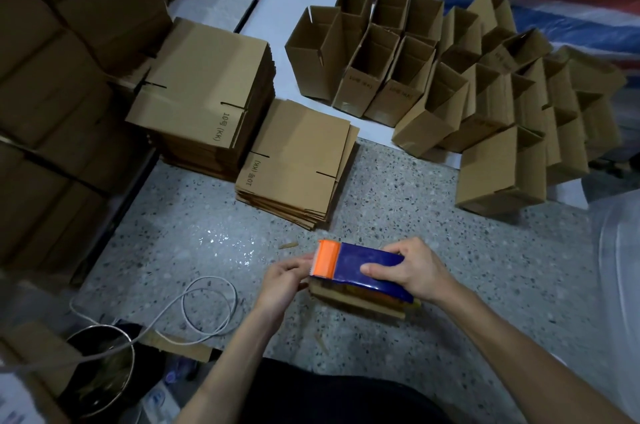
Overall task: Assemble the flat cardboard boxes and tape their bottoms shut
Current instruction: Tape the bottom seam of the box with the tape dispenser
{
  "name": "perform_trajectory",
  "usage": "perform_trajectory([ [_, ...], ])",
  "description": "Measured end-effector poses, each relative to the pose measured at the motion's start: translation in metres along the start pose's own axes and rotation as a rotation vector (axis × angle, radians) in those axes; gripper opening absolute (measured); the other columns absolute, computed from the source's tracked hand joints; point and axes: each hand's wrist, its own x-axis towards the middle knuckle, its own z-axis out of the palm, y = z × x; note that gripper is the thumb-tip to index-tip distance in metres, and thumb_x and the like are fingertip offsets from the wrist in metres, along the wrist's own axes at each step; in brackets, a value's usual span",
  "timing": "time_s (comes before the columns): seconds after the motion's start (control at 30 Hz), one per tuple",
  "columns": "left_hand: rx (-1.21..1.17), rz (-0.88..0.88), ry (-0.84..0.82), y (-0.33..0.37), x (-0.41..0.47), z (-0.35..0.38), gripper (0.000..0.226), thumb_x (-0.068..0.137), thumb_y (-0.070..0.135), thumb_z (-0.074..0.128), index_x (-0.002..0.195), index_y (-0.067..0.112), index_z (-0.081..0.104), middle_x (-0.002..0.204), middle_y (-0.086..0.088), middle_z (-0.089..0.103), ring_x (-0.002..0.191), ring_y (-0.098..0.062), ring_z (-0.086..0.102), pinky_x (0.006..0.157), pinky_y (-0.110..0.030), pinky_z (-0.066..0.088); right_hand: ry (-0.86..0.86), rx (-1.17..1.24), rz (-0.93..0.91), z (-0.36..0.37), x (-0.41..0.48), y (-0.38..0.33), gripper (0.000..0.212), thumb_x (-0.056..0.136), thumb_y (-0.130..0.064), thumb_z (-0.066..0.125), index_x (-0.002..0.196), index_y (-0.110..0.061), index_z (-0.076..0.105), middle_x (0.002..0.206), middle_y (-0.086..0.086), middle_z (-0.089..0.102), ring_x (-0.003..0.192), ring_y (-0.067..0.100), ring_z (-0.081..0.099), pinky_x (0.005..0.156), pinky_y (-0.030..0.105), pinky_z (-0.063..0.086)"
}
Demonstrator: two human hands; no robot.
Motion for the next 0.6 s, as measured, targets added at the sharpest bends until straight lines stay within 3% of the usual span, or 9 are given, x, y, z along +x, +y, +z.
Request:
perform_trajectory([
  [0.2, 0.095, -0.085, 0.143, 0.002, 0.015, 0.004, 0.036, 0.09, -0.005, 0.046, 0.069, 0.011, 0.071, 0.073, -0.003, 0.075, 0.074, -0.016, 0.069, 0.07, -0.029, 0.053, -0.011, -0.129, 0.08, 0.007, 0.005, -0.024, 0.058, 0.066, -0.075, 0.073, 0.069, -0.017, 0.073, 0.06, -0.006, 0.07, 0.05, 0.005, 0.063, 0.051, 0.026, 0.044],
  [0.33, 0.099, -0.132, 0.169, -0.003, 0.025, 0.0, 0.021, 0.091, 0.0, 0.052, 0.088, 0.001, 0.072, 0.078, -0.006, 0.076, 0.078, -0.018, 0.07, 0.075, -0.034, 0.055, 0.024, -0.125, 0.11, 0.006, 0.002, -0.03, 0.046, 0.065, -0.075, 0.074, 0.064, -0.029, 0.074, 0.057, -0.011, 0.069, 0.048, 0.001, 0.061, 0.05, 0.022, 0.039],
  [0.4, 0.099, -0.154, 0.182, -0.008, 0.03, -0.004, 0.016, 0.093, 0.004, 0.057, 0.094, -0.004, 0.071, 0.083, -0.011, 0.076, 0.08, -0.021, 0.07, 0.078, -0.038, 0.057, 0.017, -0.119, 0.133, 0.0, -0.002, -0.027, 0.049, 0.066, -0.073, 0.075, 0.069, -0.025, 0.076, 0.06, -0.011, 0.07, 0.052, 0.001, 0.063, 0.054, 0.024, 0.043],
  [0.5, 0.079, -0.188, 0.183, -0.013, 0.036, -0.011, 0.014, 0.093, 0.008, 0.063, 0.099, -0.001, 0.071, 0.093, -0.014, 0.077, 0.087, -0.026, 0.073, 0.081, -0.04, 0.059, 0.025, -0.115, 0.172, -0.015, -0.011, -0.016, 0.046, 0.068, -0.07, 0.076, 0.069, -0.024, 0.077, 0.059, -0.01, 0.071, 0.051, 0.001, 0.064, 0.053, 0.023, 0.042],
  [0.6, 0.054, -0.213, 0.184, -0.015, 0.04, -0.014, 0.014, 0.091, 0.007, 0.064, 0.1, 0.0, 0.071, 0.093, -0.015, 0.077, 0.086, -0.028, 0.073, 0.078, -0.039, 0.06, 0.041, -0.103, 0.178, -0.03, -0.02, -0.005, 0.033, 0.068, -0.069, 0.076, 0.065, -0.036, 0.075, 0.055, -0.006, 0.068, 0.046, 0.002, 0.06, 0.049, 0.021, 0.038],
])
